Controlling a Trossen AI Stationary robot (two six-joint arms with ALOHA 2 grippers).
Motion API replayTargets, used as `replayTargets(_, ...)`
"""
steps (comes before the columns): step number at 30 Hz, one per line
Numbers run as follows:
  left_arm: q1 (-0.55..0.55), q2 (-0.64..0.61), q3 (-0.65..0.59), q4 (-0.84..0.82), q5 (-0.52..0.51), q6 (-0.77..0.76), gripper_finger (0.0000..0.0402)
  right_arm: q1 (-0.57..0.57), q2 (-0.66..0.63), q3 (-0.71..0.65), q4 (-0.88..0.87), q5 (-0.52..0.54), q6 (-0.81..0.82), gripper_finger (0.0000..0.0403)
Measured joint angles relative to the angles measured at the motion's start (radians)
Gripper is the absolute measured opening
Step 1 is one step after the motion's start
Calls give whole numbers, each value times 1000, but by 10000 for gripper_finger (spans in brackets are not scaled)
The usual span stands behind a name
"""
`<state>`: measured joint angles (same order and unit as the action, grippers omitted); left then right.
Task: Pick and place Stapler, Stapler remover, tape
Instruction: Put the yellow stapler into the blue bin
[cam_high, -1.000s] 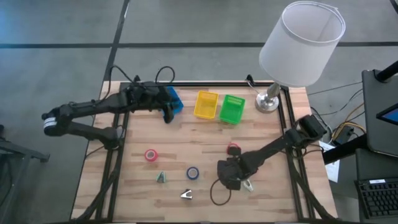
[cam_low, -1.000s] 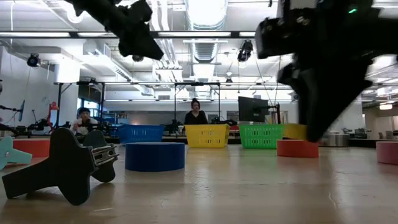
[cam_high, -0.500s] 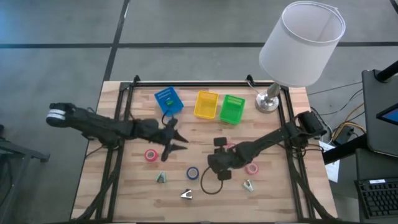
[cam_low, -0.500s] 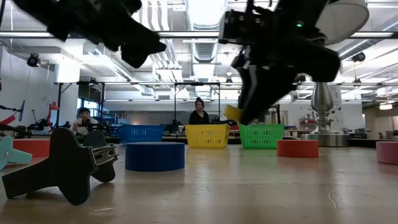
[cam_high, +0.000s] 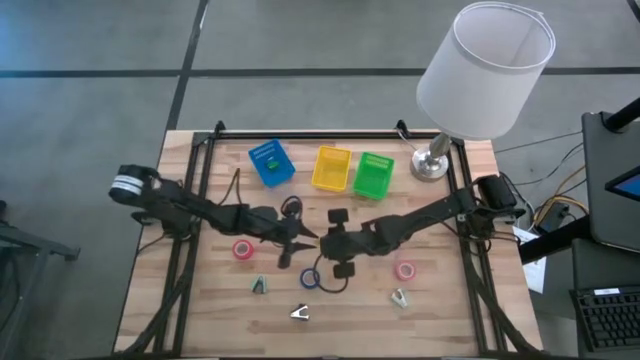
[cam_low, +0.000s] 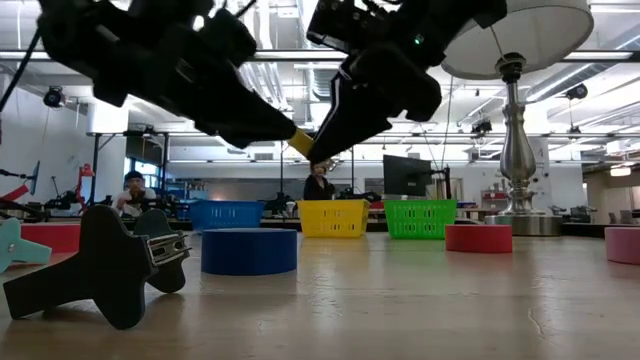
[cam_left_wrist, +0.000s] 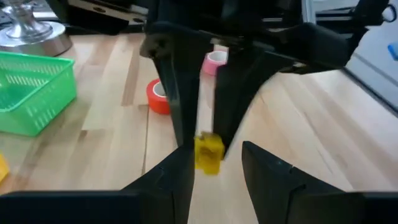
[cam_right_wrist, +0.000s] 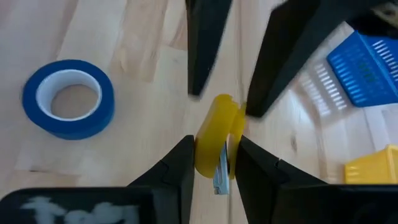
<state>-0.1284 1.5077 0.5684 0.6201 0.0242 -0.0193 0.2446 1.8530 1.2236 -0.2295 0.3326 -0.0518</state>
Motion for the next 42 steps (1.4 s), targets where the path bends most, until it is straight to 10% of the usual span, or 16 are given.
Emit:
replayTargets(13, 2, 59, 101, -145, -24, 85, 131, -3, 0, -3, -14, -2, 53, 95)
replayTargets(23, 2, 57, 98, -142, -87, 92, 52, -4, 0, -3, -7, 6, 51, 101)
replayTargets(42, 41, -36, 134, -299, -234, 98, 67, -5, -3, 2, -142, 36, 158, 178)
